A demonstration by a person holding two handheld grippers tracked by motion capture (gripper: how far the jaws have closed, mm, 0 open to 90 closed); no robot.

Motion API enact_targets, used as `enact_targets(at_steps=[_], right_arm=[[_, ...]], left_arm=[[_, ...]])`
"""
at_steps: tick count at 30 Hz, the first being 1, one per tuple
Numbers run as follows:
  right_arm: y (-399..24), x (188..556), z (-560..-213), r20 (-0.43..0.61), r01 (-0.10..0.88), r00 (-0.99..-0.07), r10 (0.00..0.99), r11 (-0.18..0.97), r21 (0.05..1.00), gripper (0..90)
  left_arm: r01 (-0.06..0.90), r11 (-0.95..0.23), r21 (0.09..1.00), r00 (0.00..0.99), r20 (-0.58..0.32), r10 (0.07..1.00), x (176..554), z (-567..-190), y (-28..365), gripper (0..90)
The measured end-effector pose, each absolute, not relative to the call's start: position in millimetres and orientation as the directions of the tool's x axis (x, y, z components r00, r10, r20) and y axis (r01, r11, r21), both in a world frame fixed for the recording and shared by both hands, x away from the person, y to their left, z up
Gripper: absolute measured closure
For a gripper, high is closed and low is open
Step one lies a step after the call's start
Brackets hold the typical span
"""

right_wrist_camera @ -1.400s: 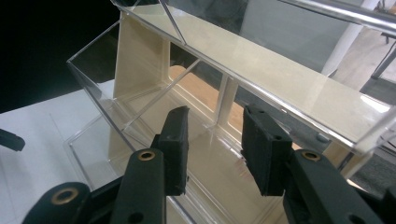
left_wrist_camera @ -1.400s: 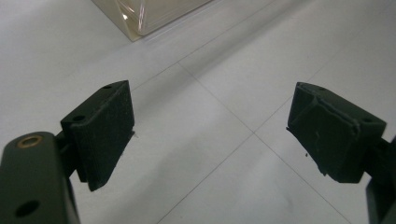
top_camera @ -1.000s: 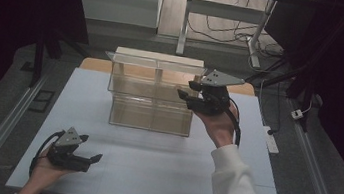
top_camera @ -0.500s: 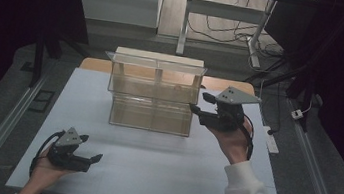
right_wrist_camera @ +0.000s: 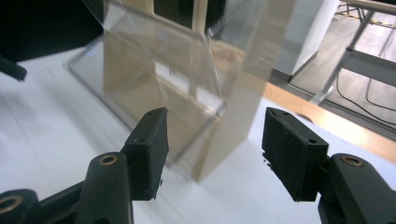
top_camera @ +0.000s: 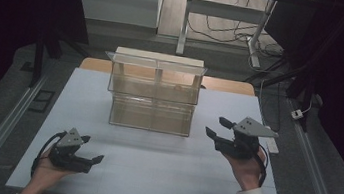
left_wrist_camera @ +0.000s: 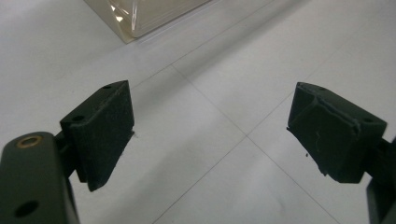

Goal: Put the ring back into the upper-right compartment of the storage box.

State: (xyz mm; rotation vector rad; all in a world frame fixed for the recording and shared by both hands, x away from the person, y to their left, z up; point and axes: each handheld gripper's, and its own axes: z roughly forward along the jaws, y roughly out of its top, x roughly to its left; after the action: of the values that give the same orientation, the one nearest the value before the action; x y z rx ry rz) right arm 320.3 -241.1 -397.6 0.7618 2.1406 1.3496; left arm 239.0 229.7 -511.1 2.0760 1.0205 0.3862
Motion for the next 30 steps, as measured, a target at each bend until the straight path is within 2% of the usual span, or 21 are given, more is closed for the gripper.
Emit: enact_targets(at_steps=[16,20,30], right_arm=[[-302,283,-452,-0.109,0.267,-0.684,0.721,0.387,0.883,39.8],[-316,280,-469,-0.092,0.312,-0.671,0.736,0.393,0.865,39.8],[-327,279,-494,-0.087,0.342,-0.69,0.719,0.43,0.836,39.7]], left_arm=[[0.539,-0.378,0.753,0.632,-0.064,0.772,240,-512,228,14.7],[0.538,-0.382,0.751,0.634,-0.061,0.771,240,-513,227,14.7],[0.535,-0.379,0.755,0.632,-0.06,0.773,241,-513,228,14.7]])
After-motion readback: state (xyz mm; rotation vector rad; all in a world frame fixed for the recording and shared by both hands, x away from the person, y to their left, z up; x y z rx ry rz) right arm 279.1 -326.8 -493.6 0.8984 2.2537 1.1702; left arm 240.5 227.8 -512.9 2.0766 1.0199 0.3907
